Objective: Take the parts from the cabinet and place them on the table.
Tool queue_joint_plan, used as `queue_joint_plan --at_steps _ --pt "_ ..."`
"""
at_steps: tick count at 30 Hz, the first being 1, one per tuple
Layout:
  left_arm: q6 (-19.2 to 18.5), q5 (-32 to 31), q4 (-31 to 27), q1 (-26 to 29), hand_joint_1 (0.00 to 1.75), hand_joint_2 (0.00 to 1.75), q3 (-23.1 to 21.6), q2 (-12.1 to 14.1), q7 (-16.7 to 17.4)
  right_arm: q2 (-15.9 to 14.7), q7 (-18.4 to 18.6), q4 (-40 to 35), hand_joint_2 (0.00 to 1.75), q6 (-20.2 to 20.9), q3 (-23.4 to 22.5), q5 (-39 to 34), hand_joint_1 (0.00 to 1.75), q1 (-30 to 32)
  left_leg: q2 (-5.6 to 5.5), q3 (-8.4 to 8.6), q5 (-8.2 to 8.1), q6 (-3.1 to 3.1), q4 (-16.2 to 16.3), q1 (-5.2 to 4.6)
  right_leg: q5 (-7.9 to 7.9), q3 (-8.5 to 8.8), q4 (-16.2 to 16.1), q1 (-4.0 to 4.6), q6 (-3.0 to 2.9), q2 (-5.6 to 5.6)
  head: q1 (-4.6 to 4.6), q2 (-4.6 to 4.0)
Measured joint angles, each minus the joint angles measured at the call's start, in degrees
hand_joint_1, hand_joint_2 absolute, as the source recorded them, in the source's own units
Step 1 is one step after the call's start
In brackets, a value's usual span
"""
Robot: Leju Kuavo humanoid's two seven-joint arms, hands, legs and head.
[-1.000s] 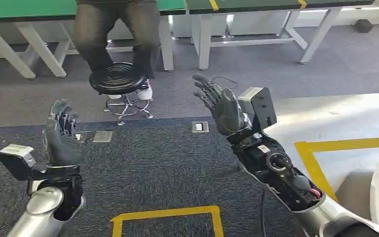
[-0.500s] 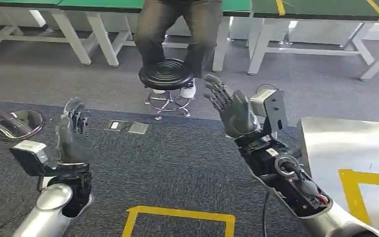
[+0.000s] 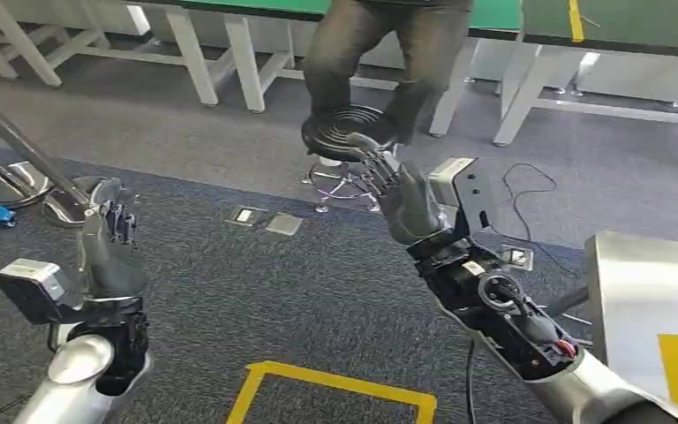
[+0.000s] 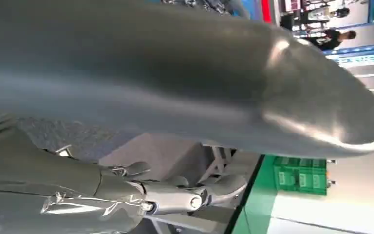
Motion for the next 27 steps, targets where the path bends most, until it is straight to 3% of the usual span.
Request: queue_joint_plan --at_steps 1,2,4,5,6,7,9,10,11,12,14,15,17,18,20,21,22,23,24,25,26,27 --pt "-0.02 -0.02 -0.07 -0.05 0.00 0.00 0.00 -0.02 -0.04 -0.02 0.00 -0.02 0.00 0.00 -0.04 0.00 0.00 -0.02 -0.50 0.18 -0.06 0.12 -0.04 0.15 -1.01 -0.50 1.20 -0.25 0.18 2.66 0.22 0.00" --pt "-0.02 0.00 -0.07 -0.24 0.00 0.00 0.00 -0.05 0.00 -0.02 -0.07 -0.07 0.00 0.00 -0.04 0.00 0.00 -0.10 -0.89 0.31 -0.14 0.83 -0.02 0.21 -2.98 -2.01 4.80 -0.28 0.10 4.99 0.57 0.00" --pt "-0.13 0.00 -0.07 -0.21 0.00 0.00 0.00 -0.11 0.00 -0.09 0.00 -0.07 0.00 0.00 -0.02 0.00 0.00 0.04 -2.21 0.32 -0.22 1.00 0.00 0.14 -7.62 -7.61 16.06 -0.13 0.21 6.46 1.44 0.00" --pt "-0.15 0.00 -0.07 -0.13 0.00 0.00 0.00 -0.15 0.02 -0.09 0.00 -0.07 0.00 0.00 0.00 0.00 0.00 0.13 -2.82 0.34 -0.25 1.04 0.02 0.02 -8.60 -9.50 19.52 -0.11 0.23 6.54 1.60 0.00" --pt "-0.17 0.00 -0.07 -0.09 0.00 0.00 0.00 -0.15 0.04 -0.09 0.02 -0.07 0.00 0.00 0.00 0.00 0.00 0.25 -3.84 0.42 -0.28 1.08 0.07 -0.07 -8.19 -11.06 21.44 -0.12 0.16 6.54 1.64 0.00" --pt "-0.20 0.00 -0.07 -0.10 0.00 0.00 0.00 -0.18 0.09 -0.09 0.07 -0.06 0.00 0.00 0.00 -0.02 0.00 0.29 -4.77 0.58 -0.33 1.08 0.07 -0.11 -6.02 -10.64 19.37 -0.11 -0.09 6.59 1.66 0.00" --pt "-0.17 -0.07 -0.07 -0.14 0.00 0.00 0.00 -0.20 0.09 -0.09 0.11 -0.06 0.00 0.02 -0.02 0.00 0.00 0.24 -6.55 1.09 -0.48 0.91 0.12 -0.19 0.35 -6.74 9.40 -0.09 -0.80 7.60 2.10 0.00" --pt "-0.17 -0.11 -0.07 -0.15 0.00 0.00 0.00 -0.22 0.11 -0.13 0.13 -0.07 0.00 0.06 -0.09 0.00 0.00 0.19 -7.31 1.27 -0.60 0.76 0.11 -0.16 3.21 -4.60 3.80 -0.08 -1.25 9.82 2.47 0.00" --pt "-0.17 -0.15 -0.04 -0.22 0.00 0.00 0.00 -0.22 0.13 -0.17 0.15 -0.04 0.00 0.09 -0.09 0.00 0.00 0.14 -7.82 1.01 -0.64 0.49 0.27 -0.42 2.67 -3.90 2.24 -0.38 -1.64 12.80 2.16 0.00" --pt "-0.17 -0.17 -0.07 -0.31 0.00 0.00 0.00 -0.22 0.35 -0.15 0.22 -0.07 0.00 0.13 -0.09 0.00 0.00 -0.04 -8.53 0.55 -0.53 0.23 0.43 0.08 2.40 -2.78 1.07 -0.26 -1.45 12.20 2.06 0.00" --pt "-0.17 -0.35 -0.07 -0.20 0.00 0.00 0.00 -0.18 0.39 -0.15 0.33 -0.07 0.00 0.46 0.00 -0.02 0.00 -0.14 -9.87 0.13 -0.05 -0.50 0.12 0.44 2.16 -2.78 1.00 0.03 -1.50 11.06 2.60 0.00" --pt "-0.15 -0.44 -0.13 -0.19 0.00 0.00 0.00 -0.15 0.42 -0.15 0.35 -0.09 0.00 0.59 0.00 0.00 0.00 -0.24 -10.73 0.04 0.07 -0.88 0.03 0.13 2.32 -2.43 0.61 -0.24 -1.69 10.24 2.36 0.00" --pt "-0.02 -0.55 -0.28 -0.26 0.00 0.00 0.02 -0.07 0.48 -0.15 0.44 -0.07 0.00 0.72 -0.04 -0.02 0.00 -0.44 -4.03 -1.43 -2.42 -1.71 3.55 -0.48 2.53 -1.77 -0.15 -0.67 -2.13 8.50 1.74 0.00" --pt "-0.02 -0.57 -0.28 -0.41 0.00 0.00 0.00 -0.02 0.52 -0.15 0.44 -0.06 0.00 0.76 -0.09 -0.02 0.00 -0.56 -2.31 -3.90 -4.74 -2.03 8.28 -0.27 2.52 -1.74 -0.13 -0.57 -2.27 7.62 1.14 0.00" --pt "0.00 -0.59 -0.28 -0.28 0.00 0.00 0.00 -0.02 0.57 -0.15 0.53 -0.06 0.00 0.83 -0.02 -0.02 0.00 -0.45 -1.44 -9.41 -8.44 -2.41 18.47 0.17 2.37 -1.79 -0.10 -0.60 -2.31 5.83 0.72 0.00" --pt "0.00 -0.59 -0.28 -0.15 0.00 0.00 0.02 0.00 0.65 -0.15 0.55 -0.07 0.00 0.83 -0.02 -0.02 0.00 -0.42 -1.37 -10.80 -8.41 -2.58 20.52 0.41 2.29 -1.77 -0.10 -0.65 -2.27 4.99 0.37 0.00" --pt "0.02 -0.57 -0.28 -0.04 0.00 0.00 0.02 0.06 0.70 -0.15 0.61 -0.07 0.00 0.83 -0.02 -0.02 0.00 -0.43 -1.31 -10.39 -7.03 -2.73 19.27 0.57 2.16 -1.66 -0.10 -0.70 -2.21 4.18 0.13 0.00" --pt "0.02 -0.57 -0.28 -0.03 0.00 0.00 0.00 0.11 0.70 -0.15 0.61 -0.07 0.00 0.83 -0.02 -0.02 0.00 -0.43 -1.11 -8.49 -4.78 -2.79 15.52 0.70 2.01 -1.49 -0.10 -0.75 -2.08 3.48 -0.09 0.00" --pt "0.02 -0.59 -0.31 -0.07 0.00 0.00 0.02 0.13 0.70 -0.15 0.63 -0.07 0.00 0.83 -0.02 -0.02 0.00 -0.44 -0.46 -5.29 -1.96 -2.75 9.41 0.75 1.79 -1.21 -0.09 -0.79 -1.80 2.75 -0.18 0.00" --pt "0.02 -0.59 -0.31 -0.10 0.00 0.00 0.02 0.13 0.70 -0.15 0.63 -0.07 0.00 0.85 -0.02 -0.02 0.00 -0.48 1.46 -1.64 0.52 -2.65 2.87 0.69 1.48 -0.82 -0.09 -0.78 -1.46 2.07 -0.28 0.00" --pt "0.02 -0.61 -0.33 -0.22 0.00 0.00 0.02 0.13 0.70 -0.15 0.63 -0.07 0.00 0.85 -0.02 -0.02 0.00 -0.54 3.76 -0.09 0.08 -2.43 -0.08 0.12 1.15 -0.74 -0.05 -0.18 -1.02 1.57 -0.46 0.00" --pt "0.02 -0.61 -0.39 -0.18 0.00 0.00 0.00 0.04 0.77 -0.15 0.66 -0.07 0.00 0.85 -0.04 -0.04 0.00 -0.72 2.30 -0.25 0.44 -1.61 0.00 0.22 1.03 -0.70 -0.02 -0.14 -0.86 1.30 -0.55 0.00"
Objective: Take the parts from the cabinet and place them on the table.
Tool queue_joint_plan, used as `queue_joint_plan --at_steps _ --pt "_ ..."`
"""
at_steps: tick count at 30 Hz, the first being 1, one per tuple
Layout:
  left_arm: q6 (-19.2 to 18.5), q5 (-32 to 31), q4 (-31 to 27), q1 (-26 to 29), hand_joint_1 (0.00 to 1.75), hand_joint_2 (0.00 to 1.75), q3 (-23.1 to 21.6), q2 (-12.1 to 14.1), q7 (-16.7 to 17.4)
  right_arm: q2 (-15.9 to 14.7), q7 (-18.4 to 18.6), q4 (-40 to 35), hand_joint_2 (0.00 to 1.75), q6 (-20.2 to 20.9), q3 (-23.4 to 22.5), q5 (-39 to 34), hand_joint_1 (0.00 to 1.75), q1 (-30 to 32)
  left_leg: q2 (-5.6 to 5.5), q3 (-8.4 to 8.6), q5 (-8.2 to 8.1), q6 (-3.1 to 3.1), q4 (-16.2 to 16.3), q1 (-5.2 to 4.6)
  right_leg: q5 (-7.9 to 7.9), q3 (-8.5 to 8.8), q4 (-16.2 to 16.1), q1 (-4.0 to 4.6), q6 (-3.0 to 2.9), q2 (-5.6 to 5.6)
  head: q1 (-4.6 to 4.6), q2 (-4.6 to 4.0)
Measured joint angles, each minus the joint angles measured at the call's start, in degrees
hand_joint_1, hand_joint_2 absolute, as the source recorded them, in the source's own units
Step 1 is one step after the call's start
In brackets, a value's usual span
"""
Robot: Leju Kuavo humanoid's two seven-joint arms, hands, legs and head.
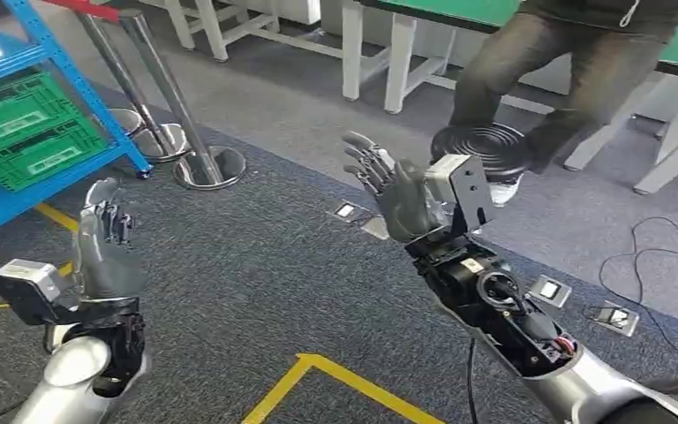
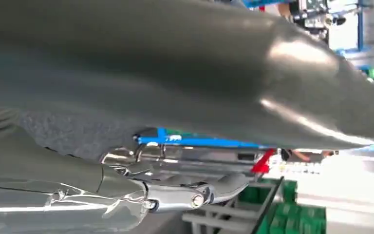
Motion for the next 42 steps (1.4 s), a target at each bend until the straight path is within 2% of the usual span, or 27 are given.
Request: queue_joint_plan --at_steps 3,4,5,6,8,9,11,13,14,15,18,19,20,21,22,24,25,26,28,29,30,32,34,36,37,39,42 --pt "0.35 -0.02 -0.11 0.13 0.00 0.00 0.02 0.18 0.17 0.00 -0.02 0.00 0.00 0.00 0.09 -0.07 0.00 -0.05 -1.92 -0.15 -0.35 1.09 0.19 -0.24 -0.49 0.81 -0.20 -0.02 0.83 -1.84 0.55 0.00" --pt "0.46 -0.09 -0.31 0.19 0.00 0.00 0.02 0.13 0.22 0.00 -0.02 0.00 0.00 0.02 0.04 -0.07 0.00 -0.15 -2.51 0.24 -0.24 1.48 -0.03 0.27 -1.29 0.37 0.24 -0.45 1.26 -0.79 0.63 0.00" --pt "0.57 -0.17 -0.44 0.02 0.00 0.00 0.02 0.13 0.19 0.00 -0.06 0.00 0.00 0.02 0.02 -0.07 0.00 -0.20 -3.02 0.30 -0.32 1.79 -0.01 0.23 -3.04 -0.36 2.80 -0.50 1.23 2.17 0.88 0.00" --pt "0.59 -0.20 -0.44 0.00 0.00 0.00 0.02 0.09 0.24 0.00 -0.07 0.00 0.00 0.02 0.02 -0.09 0.00 -0.28 -3.54 0.33 -0.31 2.08 0.01 0.22 -5.34 -2.38 7.25 -0.55 1.19 3.86 1.27 0.00" --pt "0.57 -0.20 -0.44 0.28 0.00 0.00 0.02 0.02 0.35 0.00 -0.02 0.02 0.00 0.02 0.04 -0.09 0.00 0.00 -4.89 0.33 -0.41 2.26 0.04 0.09 -9.44 -7.76 18.03 -0.25 1.22 5.12 2.10 0.00" --pt "0.57 -0.20 -0.44 0.39 0.00 0.00 0.02 0.02 0.35 0.00 -0.04 0.02 0.00 0.02 0.09 -0.11 0.00 0.17 -5.71 0.37 -0.43 2.30 0.06 -0.02 -9.76 -9.56 20.97 -0.13 1.11 5.18 2.18 0.00" --pt "0.70 -0.20 -0.44 0.43 0.00 0.00 0.02 0.02 0.37 0.00 -0.02 0.04 0.00 0.15 0.09 -0.17 0.00 0.19 -7.57 0.60 -0.46 2.31 0.10 -0.17 -5.64 -8.62 17.00 -0.04 0.54 5.34 2.40 0.00" --pt "0.92 -0.22 -0.50 0.43 0.00 0.00 0.02 0.02 0.37 0.00 -0.04 0.04 0.00 0.20 0.07 -0.28 0.00 0.08 -9.24 1.04 -0.57 2.18 0.20 -0.30 0.68 -4.26 6.17 0.06 -0.31 7.04 2.93 0.00" --pt "1.07 -0.24 -0.57 0.53 0.00 0.00 0.02 0.04 0.37 0.00 -0.04 0.04 0.00 0.17 0.02 -0.28 0.00 0.08 -9.81 0.89 -0.63 2.10 0.12 -0.08 1.32 -2.68 2.62 -0.11 -0.84 10.15 3.15 0.00" --pt "1.18 -0.24 -0.68 0.44 0.00 0.00 0.02 0.07 0.46 -0.02 -0.04 0.09 0.00 0.20 0.04 -0.28 0.00 0.10 -10.47 0.60 -0.55 1.79 0.43 -0.35 1.36 -2.33 1.69 -0.25 -0.80 10.68 2.66 0.00" --pt "1.31 -0.31 -0.90 0.98 0.00 0.00 0.02 0.15 0.57 0.00 -0.15 0.11 0.00 0.31 0.22 -0.31 0.00 -0.05 -12.48 -0.17 0.09 0.64 0.15 0.24 0.83 -1.53 1.12 0.18 -0.83 8.91 3.06 0.00" --pt "1.33 -0.35 -1.09 1.07 0.00 0.00 0.04 0.26 0.57 0.02 -0.22 0.11 0.00 0.31 0.26 -0.31 0.00 -0.17 -13.18 -0.07 0.18 0.40 0.24 -0.48 1.07 -1.12 0.49 -0.65 -1.00 7.91 2.93 0.00" --pt "1.36 -0.37 -1.27 1.17 0.00 0.00 0.04 0.28 0.50 -0.02 -0.22 0.13 0.00 0.35 0.24 -0.31 0.00 -0.27 -9.91 -0.61 -1.04 0.17 1.39 -0.66 1.20 -0.83 0.24 -0.66 -1.19 7.16 3.01 0.00" --pt "1.40 -0.39 -1.35 0.91 0.00 0.00 0.04 0.35 0.52 -0.02 -0.31 0.13 0.00 0.33 0.22 -0.31 0.00 -0.34 -6.55 -2.61 -3.45 -0.24 5.42 -0.68 1.17 -0.82 0.23 -0.60 -1.56 6.24 1.66 0.00" --pt "1.40 -0.37 -1.35 0.98 0.00 0.00 0.04 0.37 0.59 -0.02 -0.28 0.13 0.00 0.37 0.28 -0.33 0.00 -0.29 -4.87 -5.11 -5.70 -0.65 10.44 -0.44 1.11 -0.83 0.23 -0.44 -1.62 5.48 1.14 0.00" --pt "1.40 -0.37 -1.35 1.44 0.00 0.00 0.04 0.37 0.63 -0.02 -0.24 0.15 0.00 0.33 0.31 -0.33 0.00 -0.06 -3.74 -9.84 -8.67 -1.11 19.34 0.01 1.00 -0.92 0.26 -0.31 -1.72 3.73 0.94 0.00" --pt "1.40 -0.37 -1.35 1.59 0.00 0.00 0.04 0.44 0.72 -0.02 -0.24 0.15 0.00 0.31 0.33 -0.33 0.00 0.01 -3.64 -10.33 -8.05 -1.28 19.84 0.24 0.96 -0.90 0.26 -0.32 -1.70 2.93 0.68 0.00" --pt "1.40 -0.37 -1.35 1.61 0.00 0.00 0.04 0.50 0.72 -0.02 -0.24 0.15 0.00 0.31 0.35 -0.33 0.00 0.02 -3.53 -9.01 -6.19 -1.38 17.20 0.43 0.85 -0.84 0.26 -0.36 -1.59 2.15 0.52 0.00" --pt "1.42 -0.37 -1.42 1.57 0.00 0.00 0.04 0.53 0.77 -0.02 -0.22 0.15 0.00 0.24 0.37 -0.33 0.00 0.01 -2.12 -2.71 -1.08 -1.29 5.70 0.55 0.47 -0.40 0.26 -0.44 -1.22 0.72 0.35 0.00" --pt "1.42 -0.39 -1.57 1.56 0.00 0.00 0.04 0.55 0.76 -0.02 -0.22 0.13 0.00 0.17 0.39 -0.33 0.00 -0.01 0.62 -0.04 -0.03 -1.10 0.90 0.40 0.22 -0.11 0.27 -0.18 -0.89 0.28 0.19 0.00" --pt "1.42 -0.37 -1.64 1.44 0.00 0.00 0.04 0.50 0.79 -0.02 -0.22 0.13 0.00 0.11 0.37 -0.33 0.00 -0.02 1.85 0.31 -0.55 -0.49 0.33 -0.17 -0.03 -0.23 0.38 0.41 -0.54 -0.10 -0.18 0.00" --pt "1.42 -0.39 -1.77 1.47 0.00 0.00 0.04 0.57 0.81 -0.02 -0.22 0.11 0.00 0.02 0.44 -0.31 0.00 -0.20 0.05 -0.07 -0.67 0.30 0.45 -0.23 -0.28 0.17 0.31 0.53 -0.10 -1.15 0.66 0.00" --pt "1.40 -0.42 -1.90 1.50 0.00 0.00 0.04 0.57 0.81 -0.02 -0.13 0.07 0.00 -0.13 0.52 -0.31 0.00 -0.17 -1.41 0.13 -0.60 1.10 0.25 0.01 -0.72 0.66 0.14 0.29 0.50 -2.17 0.57 0.00" --pt "1.38 -0.46 -2.16 1.44 0.00 0.00 0.04 0.52 0.81 -0.02 -0.11 -0.02 0.00 -0.18 0.44 -0.28 0.00 -0.20 -2.42 0.48 -0.55 1.77 0.05 0.42 -3.91 -1.19 4.43 -0.16 0.77 3.06 0.94 0.00" --pt "1.31 -0.50 -2.16 1.42 0.00 0.00 0.04 0.48 0.81 -0.02 0.00 -0.02 0.00 -0.18 0.42 -0.26 0.00 -0.13 -3.20 0.51 -0.59 1.95 0.05 0.41 -6.62 -3.84 10.27 -0.11 0.77 4.43 1.42 0.00" --pt "1.31 -0.50 -2.16 1.59 0.00 0.00 0.04 0.35 0.85 -0.02 0.07 -0.02 0.00 -0.24 0.46 -0.28 0.00 0.28 -4.67 0.52 -0.65 2.04 0.07 0.27 -10.04 -8.87 20.13 -0.01 0.89 5.28 1.94 0.00" --pt "1.31 -0.50 -2.16 1.69 0.00 0.00 0.04 0.35 0.94 -0.02 0.13 -0.02 0.00 -0.26 0.46 -0.26 0.00 0.50 -5.98 0.61 -0.66 2.05 0.12 0.24 -9.05 -10.13 21.43 -0.01 0.81 5.29 1.90 0.00"
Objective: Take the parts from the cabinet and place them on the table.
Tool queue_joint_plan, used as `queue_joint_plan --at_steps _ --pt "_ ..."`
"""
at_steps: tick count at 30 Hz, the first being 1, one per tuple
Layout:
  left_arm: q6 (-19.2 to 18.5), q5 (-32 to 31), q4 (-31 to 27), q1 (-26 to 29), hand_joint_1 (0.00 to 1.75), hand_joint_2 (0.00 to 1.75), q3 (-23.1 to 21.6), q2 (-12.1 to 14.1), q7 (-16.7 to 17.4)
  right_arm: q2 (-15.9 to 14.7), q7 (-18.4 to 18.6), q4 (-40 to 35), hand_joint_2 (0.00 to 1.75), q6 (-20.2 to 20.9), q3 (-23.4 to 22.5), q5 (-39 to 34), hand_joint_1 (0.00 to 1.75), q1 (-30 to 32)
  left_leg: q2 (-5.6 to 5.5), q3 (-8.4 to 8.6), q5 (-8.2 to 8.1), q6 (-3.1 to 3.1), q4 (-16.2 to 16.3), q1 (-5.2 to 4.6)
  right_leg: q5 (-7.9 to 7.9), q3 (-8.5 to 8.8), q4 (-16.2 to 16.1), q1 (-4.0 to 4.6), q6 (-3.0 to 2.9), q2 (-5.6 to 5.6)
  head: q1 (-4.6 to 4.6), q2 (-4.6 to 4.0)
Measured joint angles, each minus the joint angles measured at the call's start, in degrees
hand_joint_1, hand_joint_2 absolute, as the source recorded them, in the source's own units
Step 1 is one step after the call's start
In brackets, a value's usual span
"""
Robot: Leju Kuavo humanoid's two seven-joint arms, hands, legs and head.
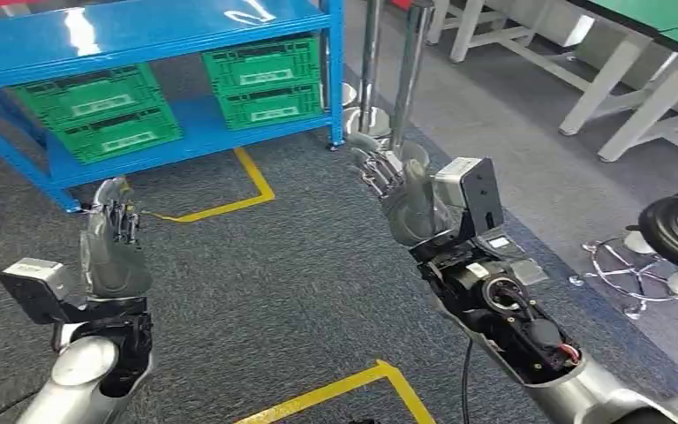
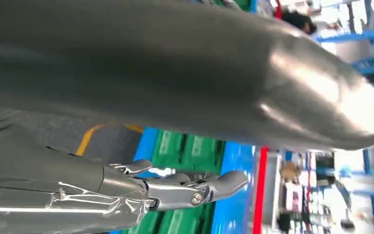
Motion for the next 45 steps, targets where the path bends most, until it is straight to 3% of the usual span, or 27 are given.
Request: queue_joint_plan --at_steps 4,6,7,8,10,12,18,24,38,39,40,41,42,43,44,45 --pt "0.00 0.00 0.00 0.01 0.00 0.00 0.00 0.00 0.00 0.00 0.00 0.00 0.00 0.00 0.00 0.00 0.00 0.01 -0.16 0.02 0.00 0.00 0.01 0.00 0.33 0.06 -0.28 0.00 -0.03 0.00 0.02 0.00" --pt "0.00 0.00 0.00 0.03 0.00 0.00 0.00 0.00 0.02 0.00 0.02 0.00 0.00 0.00 -0.02 0.00 0.00 -0.06 -1.79 0.29 -0.08 -0.11 0.12 0.03 5.45 2.76 -7.59 -0.10 -0.36 0.25 0.42 0.00" --pt "0.00 0.00 -0.02 0.02 0.00 0.00 0.00 -0.13 0.20 -0.09 0.13 0.00 0.00 -0.07 -0.15 -0.02 0.00 -0.06 -3.71 -0.49 -0.11 -1.25 0.83 -0.02 9.58 7.89 -19.46 -0.02 -1.01 2.09 1.05 0.00" --pt "0.00 -0.02 -0.02 0.20 0.00 0.00 0.00 -0.13 0.22 -0.09 0.15 0.00 0.00 -0.07 -0.11 -0.02 0.00 -0.09 -3.86 -0.58 0.02 -1.49 0.68 0.11 9.64 7.86 -19.34 0.08 -1.15 2.04 1.05 0.00" --pt "0.00 -0.02 -0.02 0.25 0.00 0.00 0.00 -0.09 0.22 -0.11 0.15 0.00 0.00 -0.07 -0.04 -0.02 0.00 -0.15 -3.70 -0.53 -0.16 -0.45 0.90 0.03 9.69 7.86 -19.76 0.06 -1.10 2.20 0.59 0.00" --pt "0.00 -0.02 -0.02 0.24 0.00 0.00 0.00 -0.04 0.22 -0.11 0.13 0.00 0.00 -0.05 -0.11 -0.02 0.00 -0.17 -3.52 -0.30 -0.21 -0.44 0.62 0.06 9.74 7.87 -19.75 0.21 -1.18 2.38 0.26 0.00" --pt "0.00 0.00 -0.02 0.21 0.00 0.00 0.00 -0.02 0.22 -0.11 0.13 0.00 0.00 0.00 0.02 -0.04 0.00 -0.18 -3.13 0.07 0.03 -0.85 0.04 0.17 9.84 7.86 -19.74 0.41 -1.70 2.65 -0.98 0.00" --pt "-0.15 0.00 -0.02 0.19 0.00 0.00 0.00 -0.02 0.22 -0.11 0.13 0.00 0.00 0.00 0.02 -0.07 0.00 -0.26 -3.09 0.08 -0.05 -1.80 -0.07 0.30 9.77 7.85 -19.72 0.47 -1.81 2.64 -1.11 0.00" --pt "-0.72 0.79 -0.02 0.01 0.00 0.00 0.00 0.00 0.68 -0.11 0.07 0.00 0.00 0.13 0.00 -0.09 0.00 -0.43 -3.08 0.02 -0.11 -1.85 0.01 0.11 9.77 7.97 -19.93 0.35 -1.79 2.63 -1.11 0.00" --pt "-0.81 0.94 -0.04 -0.12 0.00 0.00 0.00 0.02 0.79 -0.11 0.04 0.00 0.00 0.20 0.00 -0.09 0.00 -0.48 -3.08 0.09 -0.48 -1.13 0.15 -0.20 9.85 8.28 -20.95 -0.14 -0.98 2.65 -1.14 0.00" --pt "-0.87 1.03 -0.09 -0.22 0.00 0.00 0.00 0.04 0.88 -0.11 0.04 0.07 0.00 0.26 0.02 -0.09 0.00 -0.37 -3.01 0.68 -0.43 -0.08 -1.78 -0.27 11.36 8.81 -19.94 -0.08 -0.74 2.62 -1.29 0.00" --pt "-1.01 1.14 -0.11 -0.32 0.00 0.00 0.00 0.04 1.05 -0.11 0.00 0.02 0.00 0.26 -0.02 -0.09 0.00 -0.50 -2.81 1.86 -0.55 0.58 -2.89 -0.39 12.09 9.13 -20.19 0.17 -0.27 2.62 -1.16 0.00" --pt "-1.03 1.14 -0.20 -0.37 0.00 0.00 0.00 0.00 1.07 -0.11 0.00 0.00 0.00 0.28 -0.04 -0.09 0.00 -0.55 -2.72 3.15 0.04 0.77 -3.85 0.39 11.37 8.41 -20.13 0.19 -0.47 2.47 -1.27 0.00" --pt "-1.01 1.18 -0.17 -0.53 0.00 0.00 0.00 0.04 1.20 -0.11 -0.02 0.02 0.00 0.28 -0.07 -0.07 0.00 -0.80 -2.51 4.36 -0.03 0.90 -4.62 0.45 9.98 8.25 -18.92 0.32 -0.18 1.50 -0.98 -0.02" --pt "-1.03 1.20 -0.20 -0.73 0.00 0.00 0.00 0.04 1.25 -0.11 0.07 0.02 0.00 0.28 -0.07 -0.07 0.00 -1.17 -2.30 4.66 -0.14 1.00 -4.68 0.56 7.67 6.70 -15.46 0.25 -0.43 1.29 -0.69 -0.02" --pt "-1.03 1.20 -0.20 -0.72 0.00 0.00 0.00 0.04 1.36 -0.11 0.02 0.02 0.00 0.28 -0.07 -0.07 0.00 -1.17 -2.09 4.79 -0.36 0.79 -4.67 0.68 5.64 4.14 -10.96 -0.03 -0.06 1.26 -0.35 -0.02"
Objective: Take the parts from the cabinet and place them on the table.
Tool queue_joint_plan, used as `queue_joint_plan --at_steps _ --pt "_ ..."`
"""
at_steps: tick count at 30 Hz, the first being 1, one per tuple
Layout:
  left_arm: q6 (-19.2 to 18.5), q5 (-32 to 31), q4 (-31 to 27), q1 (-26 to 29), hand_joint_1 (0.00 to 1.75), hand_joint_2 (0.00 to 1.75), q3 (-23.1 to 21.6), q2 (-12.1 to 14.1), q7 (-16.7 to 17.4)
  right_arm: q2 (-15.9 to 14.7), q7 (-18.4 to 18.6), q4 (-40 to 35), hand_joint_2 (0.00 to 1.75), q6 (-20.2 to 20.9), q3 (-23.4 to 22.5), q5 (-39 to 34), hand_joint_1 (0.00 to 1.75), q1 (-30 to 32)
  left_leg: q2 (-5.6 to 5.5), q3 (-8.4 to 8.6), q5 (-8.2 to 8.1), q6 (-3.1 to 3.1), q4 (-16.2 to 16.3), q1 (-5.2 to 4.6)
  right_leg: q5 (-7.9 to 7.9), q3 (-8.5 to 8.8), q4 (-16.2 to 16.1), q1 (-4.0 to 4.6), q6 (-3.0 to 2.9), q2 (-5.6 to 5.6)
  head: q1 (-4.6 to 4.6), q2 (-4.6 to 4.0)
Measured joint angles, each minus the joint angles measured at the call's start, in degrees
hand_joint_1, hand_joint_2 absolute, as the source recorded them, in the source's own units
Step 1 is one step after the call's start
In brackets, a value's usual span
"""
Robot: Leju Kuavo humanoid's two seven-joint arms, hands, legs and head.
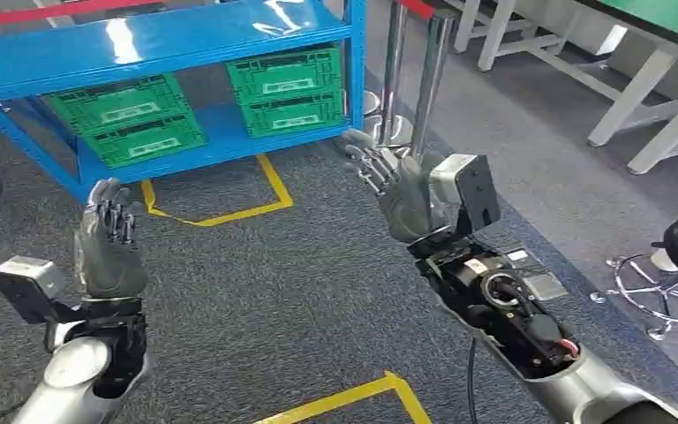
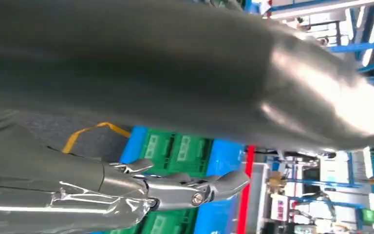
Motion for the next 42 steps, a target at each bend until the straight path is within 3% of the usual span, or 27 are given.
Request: queue_joint_plan --at_steps 2,3,6,7,8,9,10,12,14,15,18,20,21,22,23,24,25,26,28,29,31,34,35,36,38,40,42 --pt "0.00 0.02 0.00 0.25 0.00 0.00 0.00 0.00 0.07 0.00 0.05 0.06 0.00 0.00 0.13 0.00 0.00 0.45 0.14 0.24 -0.47 -0.62 0.09 0.38 -1.59 -3.70 5.82 -0.80 0.98 -0.23 0.04 0.00" --pt "0.00 0.11 0.02 0.38 0.00 0.00 0.00 0.02 0.07 0.00 0.11 0.18 0.00 0.00 0.13 0.00 0.00 0.60 0.12 0.41 -0.82 -1.09 0.27 0.72 -0.84 -4.03 5.52 -1.33 1.56 -0.45 0.04 0.02" --pt "0.00 0.26 0.04 0.44 0.00 0.00 0.00 0.07 0.07 0.00 0.13 0.20 0.00 -0.02 0.09 0.02 0.00 0.61 -0.21 0.84 -2.56 -3.35 2.21 2.39 6.99 1.07 -6.79 -3.24 3.17 -0.61 0.24 0.02" --pt "0.02 0.35 0.04 0.48 0.00 0.00 0.00 0.11 0.04 0.00 0.13 0.28 0.00 -0.02 0.09 0.02 0.00 0.85 -0.30 0.58 -3.56 -4.39 3.11 2.47 5.49 1.59 -8.05 -3.18 4.59 0.87 0.58 0.00" --pt "0.02 0.44 0.04 0.47 0.00 0.00 0.00 0.15 0.02 0.00 0.13 0.37 0.00 -0.02 0.15 0.02 0.00 0.82 -0.54 0.08 -3.97 -4.97 4.30 2.45 2.45 1.12 -7.96 -2.78 3.47 1.18 1.51 0.02" --pt "0.00 0.44 -0.02 0.46 0.00 0.00 0.00 0.15 -0.02 0.04 0.22 0.37 0.00 0.00 0.26 0.02 0.00 1.16 -0.64 -0.96 -4.44 -5.48 5.45 2.28 3.38 1.68 -6.61 -2.89 1.70 0.61 1.06 0.02" --pt "-0.11 0.44 0.04 0.60 0.00 0.00 0.00 0.15 0.04 0.07 0.09 0.33 0.00 0.00 0.28 0.02 0.00 1.44 -0.49 -0.85 -4.88 -5.60 5.65 2.44 2.98 1.15 -5.66 -2.63 1.13 0.42 -0.21 0.02" --pt "0.00 0.52 -0.15 0.40 0.00 0.00 0.04 0.15 -0.09 0.09 0.13 0.06 0.00 -0.02 0.07 0.02 0.00 1.22 -0.01 -1.35 -4.68 -6.04 7.03 2.77 2.28 2.07 -5.27 -2.51 0.15 0.46 -0.51 0.02" --pt "0.00 0.42 -0.24 0.20 0.00 0.00 0.04 0.15 -0.15 0.07 0.00 -0.11 0.00 0.00 0.07 0.02 0.00 1.01 3.98 -7.57 -1.23 -5.77 16.54 2.14 1.32 3.83 -6.22 -2.10 -0.48 0.17 -1.51 0.02" --pt "0.00 0.46 -0.24 0.26 0.00 0.00 0.04 0.15 -0.15 0.07 0.04 -0.09 0.00 0.00 0.09 0.02 0.00 1.21 4.73 -11.51 -1.47 -5.68 21.22 1.82 0.78 5.19 -6.94 -1.88 -0.68 -0.08 -1.64 0.02" --pt "-0.22 0.55 -0.24 0.58 0.00 0.00 0.04 0.20 -0.15 0.07 0.09 -0.09 0.00 -0.13 0.09 0.07 0.00 1.52 4.92 -18.87 -6.74 -4.45 25.15 0.45 -1.04 9.72 -9.31 -1.39 -1.13 -0.43 -1.66 0.02" --pt "-0.26 0.59 -0.24 0.57 0.00 0.00 0.04 0.20 -0.17 0.07 0.09 -0.09 0.00 -0.20 0.11 0.09 0.00 1.54 4.89 -19.06 -6.76 -2.54 18.14 -1.30 -2.49 13.51 -11.28 -1.17 -1.25 -0.42 -1.86 0.02" --pt "-0.26 0.59 -0.24 0.59 0.00 0.00 0.04 0.22 -0.15 0.07 0.11 -0.09 0.00 -0.20 0.13 0.09 0.00 1.60 4.79 -18.26 -2.87 -0.99 12.47 -2.44 -3.16 15.22 -12.44 -0.96 -1.23 -0.54 -2.06 0.02" --pt "-0.26 0.59 -0.24 0.60 0.00 0.00 0.04 0.28 -0.15 0.07 0.13 -0.07 0.00 -0.20 0.13 0.09 0.00 1.89 4.44 -17.07 5.89 1.22 5.74 -3.89 -3.77 16.41 -13.83 -1.11 -1.31 -0.55 -2.30 0.00" --pt "-0.31 0.61 -0.24 0.80 0.00 0.00 0.04 0.28 -0.18 0.07 0.15 0.09 0.00 -0.26 0.13 0.09 0.00 2.20 3.87 -15.96 14.26 1.98 0.46 -4.98 -4.30 18.56 -14.83 -0.89 -0.95 -0.06 -2.30 0.02" --pt "-0.31 0.61 -0.26 0.80 0.00 0.00 0.04 0.28 -0.26 0.09 0.22 0.17 0.00 -0.31 0.20 0.09 0.00 2.53 2.77 -14.46 15.62 2.07 -1.95 -5.73 -5.11 19.39 -16.57 -0.44 -0.78 0.08 -2.65 0.00" --pt "-0.31 0.63 -0.37 0.66 0.00 0.00 0.09 0.35 -0.33 0.13 0.24 0.11 0.00 -0.31 0.37 0.09 0.00 2.55 2.46 -13.85 13.57 1.98 -1.54 -5.38 -5.63 21.79 -18.68 0.26 -1.29 -0.14 -3.02 0.00" --pt "-0.30 0.72 -0.44 0.64 0.00 0.00 0.09 0.29 -0.39 0.11 0.15 -0.04 0.00 -0.31 0.22 0.11 0.00 2.10 2.56 -13.10 11.35 0.75 -1.22 -4.63 -4.53 23.50 -17.84 0.83 -1.65 0.10 -2.51 0.02" --pt "-0.31 0.70 -0.55 0.38 0.00 0.00 0.09 0.20 -0.42 0.11 0.11 -0.28 0.00 -0.46 0.00 0.11 0.00 1.10 2.60 -11.34 9.71 0.71 -0.39 -4.48 -2.22 21.47 -12.69 0.82 -1.35 0.09 -1.79 0.02" --pt "-0.31 0.72 -0.52 0.46 0.00 0.00 0.09 0.13 -0.52 0.11 0.06 -0.33 0.00 -0.44 0.02 0.11 0.00 1.03 2.47 -9.25 7.80 0.66 -0.32 -4.50 -1.22 16.99 -3.68 0.68 -1.29 -0.85 -1.60 0.02" --pt "-0.31 0.77 -0.42 0.87 0.00 0.00 0.09 0.20 -0.52 0.11 0.15 -0.15 0.00 -0.48 0.07 0.11 0.00 1.86 2.47 -6.36 5.18 1.20 -0.33 -4.60 -6.24 10.03 4.35 0.91 -0.80 -1.11 -1.40 0.02" --pt "-0.31 0.81 -0.33 1.11 0.00 0.00 0.09 0.17 -0.52 0.09 0.15 0.02 0.00 -0.55 0.09 0.11 0.00 2.22 2.09 -1.02 0.99 1.55 -0.35 -4.70 -15.65 2.68 3.94 0.85 -0.89 -0.96 -0.97 0.02" --pt "-0.31 0.81 -0.33 1.12 0.00 0.00 0.09 0.17 -0.53 0.09 0.15 0.07 0.00 -0.63 0.00 0.11 0.00 2.24 1.90 1.04 -0.49 1.56 -0.37 -4.87 -15.09 1.06 1.65 0.81 -0.71 -0.94 -0.68 0.02" --pt "-0.31 0.81 -0.33 1.14 0.00 0.00 0.09 0.17 -0.53 0.09 0.15 0.11 0.00 -0.63 0.02 0.11 0.00 2.31 1.79 3.30 -2.14 1.67 -0.42 -5.13 -10.14 -0.38 -1.80 0.77 -1.01 -0.94 -0.26 0.02" --pt "-0.31 0.81 0.04 1.24 0.00 0.00 0.09 0.20 -0.53 -0.13 0.17 0.55 0.00 -0.63 0.02 0.11 0.00 3.19 1.86 5.57 -5.00 2.01 -0.24 -5.40 11.43 -2.93 -11.19 0.52 -1.35 -0.27 -0.85 0.00" --pt "-0.31 0.90 0.09 1.31 0.00 0.00 0.09 0.13 -0.44 -0.13 0.35 0.55 0.00 -0.63 0.11 0.09 0.00 3.44 1.20 6.95 -7.20 1.59 -0.65 -4.78 9.97 -1.73 -10.78 1.72 -2.64 -0.29 -1.51 0.00" --pt "-0.33 0.83 -0.15 0.85 0.00 0.00 0.09 -0.11 -0.55 -0.11 0.07 0.04 0.00 -0.68 0.07 0.11 0.00 2.26 1.25 6.51 -6.24 1.25 2.97 -4.67 8.35 0.43 -11.23 1.42 -3.54 -0.71 -0.90 0.00"
